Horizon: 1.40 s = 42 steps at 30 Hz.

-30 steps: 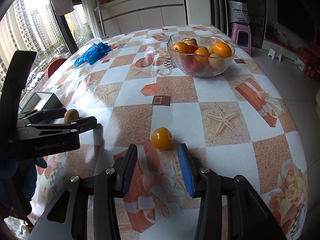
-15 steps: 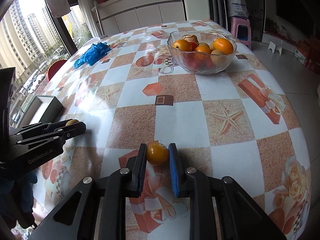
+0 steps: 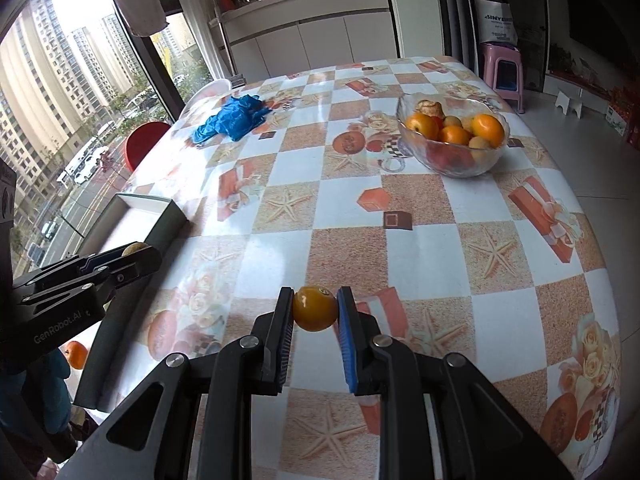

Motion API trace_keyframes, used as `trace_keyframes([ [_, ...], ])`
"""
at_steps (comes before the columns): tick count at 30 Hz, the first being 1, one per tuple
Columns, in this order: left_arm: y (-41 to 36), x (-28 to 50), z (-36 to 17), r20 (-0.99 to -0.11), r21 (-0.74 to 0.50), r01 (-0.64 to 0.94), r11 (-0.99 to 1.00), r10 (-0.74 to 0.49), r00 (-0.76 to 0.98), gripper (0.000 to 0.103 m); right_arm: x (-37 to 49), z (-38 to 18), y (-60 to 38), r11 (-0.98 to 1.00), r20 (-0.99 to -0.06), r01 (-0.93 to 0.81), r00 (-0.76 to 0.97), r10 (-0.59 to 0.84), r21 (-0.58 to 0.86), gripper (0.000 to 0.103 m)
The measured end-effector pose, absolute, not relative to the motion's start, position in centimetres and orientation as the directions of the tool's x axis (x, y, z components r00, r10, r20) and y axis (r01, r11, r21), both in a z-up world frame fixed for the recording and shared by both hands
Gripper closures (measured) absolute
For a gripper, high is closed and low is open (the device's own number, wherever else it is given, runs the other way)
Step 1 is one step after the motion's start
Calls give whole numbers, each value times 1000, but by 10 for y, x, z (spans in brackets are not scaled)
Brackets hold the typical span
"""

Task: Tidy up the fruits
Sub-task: 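Carry the kiwi and mandarin over the white tray with both tools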

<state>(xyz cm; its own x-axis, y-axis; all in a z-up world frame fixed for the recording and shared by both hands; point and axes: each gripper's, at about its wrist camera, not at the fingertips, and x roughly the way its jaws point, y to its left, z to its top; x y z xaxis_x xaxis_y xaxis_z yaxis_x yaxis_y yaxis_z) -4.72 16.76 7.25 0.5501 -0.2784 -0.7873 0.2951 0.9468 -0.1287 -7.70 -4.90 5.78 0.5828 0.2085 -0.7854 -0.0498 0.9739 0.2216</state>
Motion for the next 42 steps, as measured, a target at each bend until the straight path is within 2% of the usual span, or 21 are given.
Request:
trace_keyframes([
  [16,276,-47,86,-758,-111,110,988,-155,633,75,-55,85,85,940,-781,-273,533,325,205,80],
  [31,329,-18,63,-787,-93,0,996,-74,612,75,-12,64,165,906,-827,-368,427,365,210,80],
  [42,338,-8,43,-819,-98,-28,995,-65,570,75,-2,45,185,904,-854,-383,389,346,192,80],
])
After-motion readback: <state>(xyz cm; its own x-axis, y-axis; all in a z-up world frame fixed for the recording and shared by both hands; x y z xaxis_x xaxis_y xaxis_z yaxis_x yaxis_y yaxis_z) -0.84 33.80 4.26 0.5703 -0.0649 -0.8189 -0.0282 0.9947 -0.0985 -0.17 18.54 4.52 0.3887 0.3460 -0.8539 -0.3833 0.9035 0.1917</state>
